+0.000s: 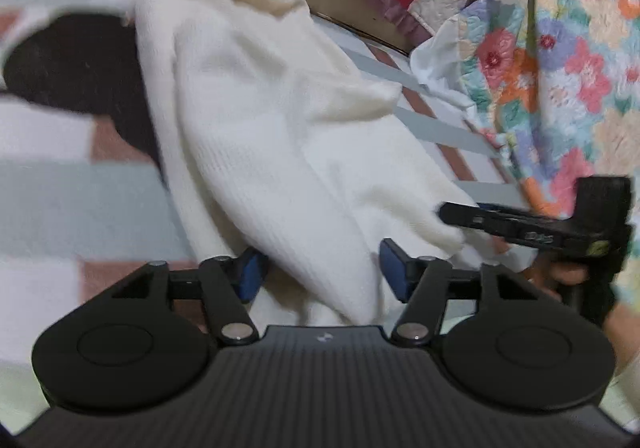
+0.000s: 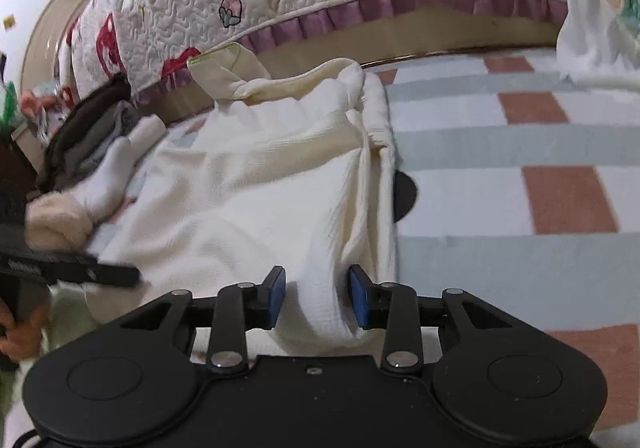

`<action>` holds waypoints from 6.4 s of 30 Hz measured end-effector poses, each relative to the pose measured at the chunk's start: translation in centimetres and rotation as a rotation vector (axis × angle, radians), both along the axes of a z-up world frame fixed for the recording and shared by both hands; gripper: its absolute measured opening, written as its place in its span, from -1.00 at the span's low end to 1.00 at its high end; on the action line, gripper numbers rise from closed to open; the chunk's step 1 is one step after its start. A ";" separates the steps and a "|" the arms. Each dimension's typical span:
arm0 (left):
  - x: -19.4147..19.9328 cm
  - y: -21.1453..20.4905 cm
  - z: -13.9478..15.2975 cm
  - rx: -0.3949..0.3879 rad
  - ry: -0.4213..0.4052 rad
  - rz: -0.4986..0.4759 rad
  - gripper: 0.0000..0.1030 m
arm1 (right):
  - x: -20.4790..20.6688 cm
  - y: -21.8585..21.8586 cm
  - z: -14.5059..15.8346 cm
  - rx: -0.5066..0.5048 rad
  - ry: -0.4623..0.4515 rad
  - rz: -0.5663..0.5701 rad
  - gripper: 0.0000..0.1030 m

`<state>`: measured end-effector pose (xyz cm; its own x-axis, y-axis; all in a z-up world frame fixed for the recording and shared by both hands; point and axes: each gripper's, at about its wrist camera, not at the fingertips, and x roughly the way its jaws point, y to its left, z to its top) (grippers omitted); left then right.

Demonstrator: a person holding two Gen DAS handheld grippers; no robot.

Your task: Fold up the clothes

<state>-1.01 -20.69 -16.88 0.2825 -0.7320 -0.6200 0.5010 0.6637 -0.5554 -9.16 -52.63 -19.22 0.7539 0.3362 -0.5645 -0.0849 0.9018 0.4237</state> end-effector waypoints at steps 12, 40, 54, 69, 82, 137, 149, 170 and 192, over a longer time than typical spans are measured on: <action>-3.1 4.0 2.2 -0.017 0.157 0.032 -0.54 | -2.6 -3.7 1.6 0.213 0.074 0.056 -0.85; 1.1 -1.3 7.0 0.299 -0.237 -0.090 -0.16 | 4.0 5.7 5.3 -0.270 0.042 0.018 -0.28; 5.5 2.8 1.4 0.086 -0.255 0.009 -0.16 | 10.4 4.9 1.7 -0.251 0.131 -0.169 -0.29; 8.3 5.5 2.4 0.041 -0.035 0.025 -0.11 | 7.3 8.5 5.9 -0.177 0.116 -0.109 -0.09; 7.9 5.4 0.3 0.154 -0.002 0.024 -0.03 | 1.8 20.6 3.1 -0.156 0.195 0.106 0.00; 10.8 0.7 11.8 -0.185 -0.247 -0.510 -0.80 | 3.1 2.9 2.4 0.311 0.364 -0.227 0.23; 2.8 1.2 5.4 0.128 -0.333 -0.711 -0.79 | -2.4 -2.5 -2.4 0.900 0.357 -0.531 0.21; 0.4 2.4 5.0 0.193 -0.384 -0.713 -0.66 | 0.9 7.0 7.2 0.293 0.055 -0.081 0.25; 7.3 6.4 4.6 -0.035 0.017 -0.220 -0.23 | -6.3 16.2 6.4 -0.120 0.094 0.304 0.00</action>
<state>6.34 -14.32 -12.23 0.1033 -0.7958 -0.5967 0.6224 0.5197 -0.5853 -15.43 -36.42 -12.85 0.5722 0.4645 -0.6759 -0.3232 0.8852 0.3347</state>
